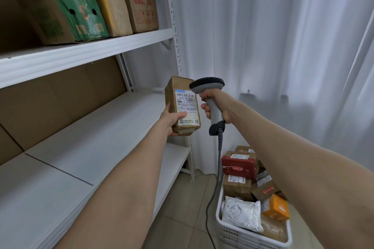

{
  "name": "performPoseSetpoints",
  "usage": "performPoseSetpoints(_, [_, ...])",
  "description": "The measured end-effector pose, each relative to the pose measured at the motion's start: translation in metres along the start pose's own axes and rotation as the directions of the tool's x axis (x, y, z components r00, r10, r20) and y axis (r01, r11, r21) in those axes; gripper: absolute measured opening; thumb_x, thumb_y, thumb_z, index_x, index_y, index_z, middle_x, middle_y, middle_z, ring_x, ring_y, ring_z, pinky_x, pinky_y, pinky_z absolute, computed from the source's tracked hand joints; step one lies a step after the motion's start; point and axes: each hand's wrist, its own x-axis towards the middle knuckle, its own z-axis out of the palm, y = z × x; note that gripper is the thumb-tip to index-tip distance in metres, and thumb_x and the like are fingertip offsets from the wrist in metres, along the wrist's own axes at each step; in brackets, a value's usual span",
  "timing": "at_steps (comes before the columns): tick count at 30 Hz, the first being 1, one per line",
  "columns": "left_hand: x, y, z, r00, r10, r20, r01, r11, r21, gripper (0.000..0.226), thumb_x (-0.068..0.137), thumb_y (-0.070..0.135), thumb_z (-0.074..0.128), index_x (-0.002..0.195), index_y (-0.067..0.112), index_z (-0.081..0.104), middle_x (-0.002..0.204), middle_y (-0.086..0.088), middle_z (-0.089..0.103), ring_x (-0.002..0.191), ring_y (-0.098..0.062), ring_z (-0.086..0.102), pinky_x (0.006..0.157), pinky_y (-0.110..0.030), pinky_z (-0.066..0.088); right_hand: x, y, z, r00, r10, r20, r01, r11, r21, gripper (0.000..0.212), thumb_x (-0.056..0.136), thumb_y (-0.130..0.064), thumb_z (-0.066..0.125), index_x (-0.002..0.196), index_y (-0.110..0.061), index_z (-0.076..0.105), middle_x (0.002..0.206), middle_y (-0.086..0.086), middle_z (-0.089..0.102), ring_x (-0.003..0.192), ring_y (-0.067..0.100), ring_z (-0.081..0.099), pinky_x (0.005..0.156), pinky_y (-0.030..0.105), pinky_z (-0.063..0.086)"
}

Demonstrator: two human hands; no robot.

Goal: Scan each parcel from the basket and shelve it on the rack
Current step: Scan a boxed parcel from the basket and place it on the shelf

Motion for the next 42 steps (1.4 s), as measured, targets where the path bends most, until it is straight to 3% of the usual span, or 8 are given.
performPoseSetpoints(3, [-0.005,0.001,-0.004,1.0,0.005,-0.007,-0.005,1.0,-0.005,0.063,0.085,0.009,0.07,0.135,0.035,0.042,0.116,-0.003,0.062,0.085,-0.024,0.065,0.054,-0.041,0.056,0.0,-0.001,0.001,1.0,0.0,-0.017,0.0,1.0,-0.016,0.008,0.09,-0.016,0.057,0.09,-0.009,0.053,0.052,0.002,0.059,0.039,0.009,0.05,0.043,0.017,0.047])
performPoseSetpoints(9, [-0.019,0.002,-0.006,0.998,0.0,-0.059,-0.002,0.999,-0.037,0.065,0.084,0.009,0.07,0.136,0.035,0.041,0.118,-0.005,0.063,0.097,-0.029,0.065,0.077,-0.055,0.056,-0.004,-0.006,0.001,1.0,0.012,0.022,-0.011,0.997,-0.072,0.007,0.088,-0.015,0.057,0.085,-0.01,0.053,0.051,0.002,0.057,0.038,0.009,0.048,0.042,0.017,0.046])
performPoseSetpoints(16, [-0.04,0.011,-0.003,0.993,0.005,-0.121,-0.011,0.999,-0.05,0.064,0.084,0.007,0.069,0.135,0.035,0.041,0.099,0.001,0.065,0.081,-0.022,0.065,0.052,-0.04,0.054,-0.013,-0.011,-0.002,0.995,0.002,0.096,0.008,0.995,-0.099,0.006,0.087,-0.015,0.057,0.086,-0.01,0.053,0.051,0.002,0.057,0.039,0.01,0.048,0.042,0.017,0.046])
performPoseSetpoints(25, [-0.068,0.018,0.005,0.988,0.022,-0.154,-0.032,0.997,-0.065,0.067,0.083,0.007,0.07,0.136,0.037,0.041,0.104,0.0,0.066,0.084,-0.023,0.066,0.045,-0.038,0.053,-0.035,-0.019,-0.005,0.984,-0.022,0.174,0.036,0.997,-0.075,0.007,0.089,-0.015,0.056,0.086,-0.009,0.054,0.052,0.002,0.058,0.04,0.009,0.05,0.043,0.017,0.046])
performPoseSetpoints(31, [-0.095,0.038,0.004,0.978,0.046,-0.201,-0.062,0.995,-0.077,0.065,0.084,0.013,0.071,0.137,0.036,0.041,0.107,-0.001,0.066,0.094,-0.028,0.063,0.067,-0.053,0.053,-0.045,-0.027,0.001,0.985,-0.069,0.161,0.055,0.994,0.089,0.004,0.09,-0.012,0.057,0.089,-0.008,0.056,0.051,0.003,0.059,0.038,0.008,0.049,0.041,0.017,0.046])
performPoseSetpoints(35, [-0.11,0.062,-0.005,0.951,0.09,-0.295,-0.106,0.994,-0.039,0.077,0.082,0.033,0.073,0.146,0.034,0.031,0.134,-0.004,0.055,0.123,-0.035,0.048,0.101,-0.072,0.027,-0.046,-0.034,0.007,0.992,-0.112,0.054,0.102,0.982,0.159,0.007,0.09,-0.013,0.061,0.093,-0.009,0.057,0.067,0.005,0.059,0.052,0.013,0.055,0.05,0.025,0.053])
performPoseSetpoints(38, [-0.121,0.082,-0.011,0.938,0.122,-0.325,-0.149,0.987,-0.058,0.074,0.081,0.047,0.07,0.144,0.032,0.035,0.138,-0.004,0.052,0.127,-0.035,0.045,0.104,-0.067,0.028,-0.044,-0.038,0.016,0.989,-0.135,0.067,0.124,0.981,0.152,0.012,0.09,-0.021,0.066,0.095,-0.014,0.057,0.093,0.008,0.06,0.078,0.02,0.062,0.068,0.035,0.058])
performPoseSetpoints(42, [-0.133,0.104,-0.016,0.936,0.169,-0.308,-0.214,0.97,-0.119,0.064,0.08,0.053,0.067,0.136,0.029,0.045,0.128,-0.007,0.06,0.112,-0.032,0.058,0.096,-0.055,0.045,-0.048,-0.044,0.04,0.971,-0.148,0.188,0.118,0.98,0.159,0.025,0.088,-0.026,0.07,0.108,-0.013,0.06,0.101,0.01,0.069,0.084,0.028,0.07,0.065,0.038,0.06])
